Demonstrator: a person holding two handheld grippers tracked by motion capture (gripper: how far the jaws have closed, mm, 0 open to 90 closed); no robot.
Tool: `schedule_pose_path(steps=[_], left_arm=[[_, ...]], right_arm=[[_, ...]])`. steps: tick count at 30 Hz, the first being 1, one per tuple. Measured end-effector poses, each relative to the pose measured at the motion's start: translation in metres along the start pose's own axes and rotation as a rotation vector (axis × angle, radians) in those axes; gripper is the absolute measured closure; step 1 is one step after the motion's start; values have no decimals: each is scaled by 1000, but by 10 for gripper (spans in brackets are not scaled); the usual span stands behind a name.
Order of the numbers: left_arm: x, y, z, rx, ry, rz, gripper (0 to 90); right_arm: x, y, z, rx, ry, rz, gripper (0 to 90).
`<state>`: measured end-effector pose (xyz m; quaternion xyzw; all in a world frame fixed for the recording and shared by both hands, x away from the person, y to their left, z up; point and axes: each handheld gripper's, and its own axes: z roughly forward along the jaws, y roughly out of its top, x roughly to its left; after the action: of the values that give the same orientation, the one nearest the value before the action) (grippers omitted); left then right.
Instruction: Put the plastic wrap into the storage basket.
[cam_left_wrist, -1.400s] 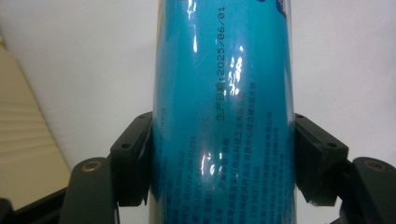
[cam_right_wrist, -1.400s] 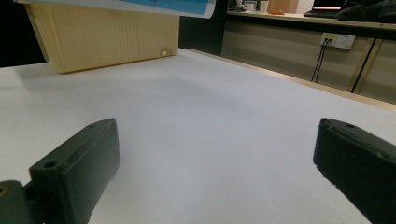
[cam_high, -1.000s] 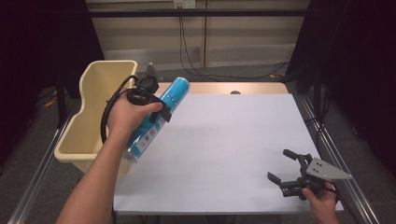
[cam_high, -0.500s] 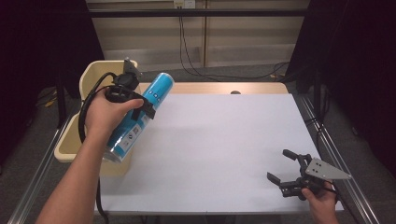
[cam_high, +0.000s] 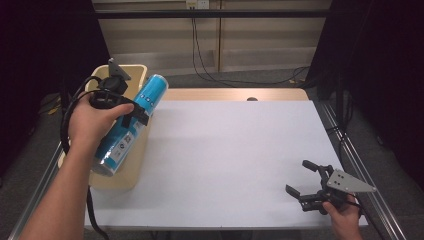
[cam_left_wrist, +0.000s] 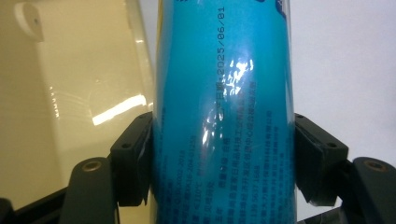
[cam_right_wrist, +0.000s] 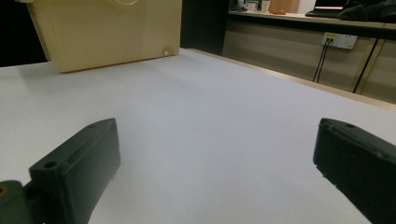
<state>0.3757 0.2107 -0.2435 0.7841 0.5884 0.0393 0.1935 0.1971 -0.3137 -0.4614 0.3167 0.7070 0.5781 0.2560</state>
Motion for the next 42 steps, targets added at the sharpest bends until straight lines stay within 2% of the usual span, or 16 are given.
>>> schedule_pose_path(steps=[6, 11, 16, 19, 23, 27, 31, 34, 37, 42], left_arm=[[16, -7, -3, -1, 36, -34, 323], [25, -11, -4, -7, 30, -50, 323], [31, -14, -9, -14, 27, -66, 323], [35, -17, -14, -26, 47, -70, 323], [42, -21, -18, -48, 49, -86, 323], [50, -26, -22, -51, 65, -104, 323], [53, -29, -23, -49, 83, -106, 323], [56, -31, -20, -52, 96, -110, 323], [59, -35, -9, -28, 116, -108, 322], [63, -38, 3, -8, 111, -120, 322]], right_arm=[[0, 0, 0, 0, -1, -1, 2], [0, 0, 0, 1, -1, -2, 2], [0, 0, 1, 2, -1, -4, 2], [0, 0, 1, 2, 1, -4, 2], [0, 0, 2, 1, 3, -7, 2], [0, -1, 2, 3, 3, -4, 2], [0, -1, 2, 4, 3, -2, 2], [0, -1, 2, 5, 6, -4, 2], [0, 0, 2, 6, 8, -4, 2], [0, -1, 0, 7, 5, -7, 2]])
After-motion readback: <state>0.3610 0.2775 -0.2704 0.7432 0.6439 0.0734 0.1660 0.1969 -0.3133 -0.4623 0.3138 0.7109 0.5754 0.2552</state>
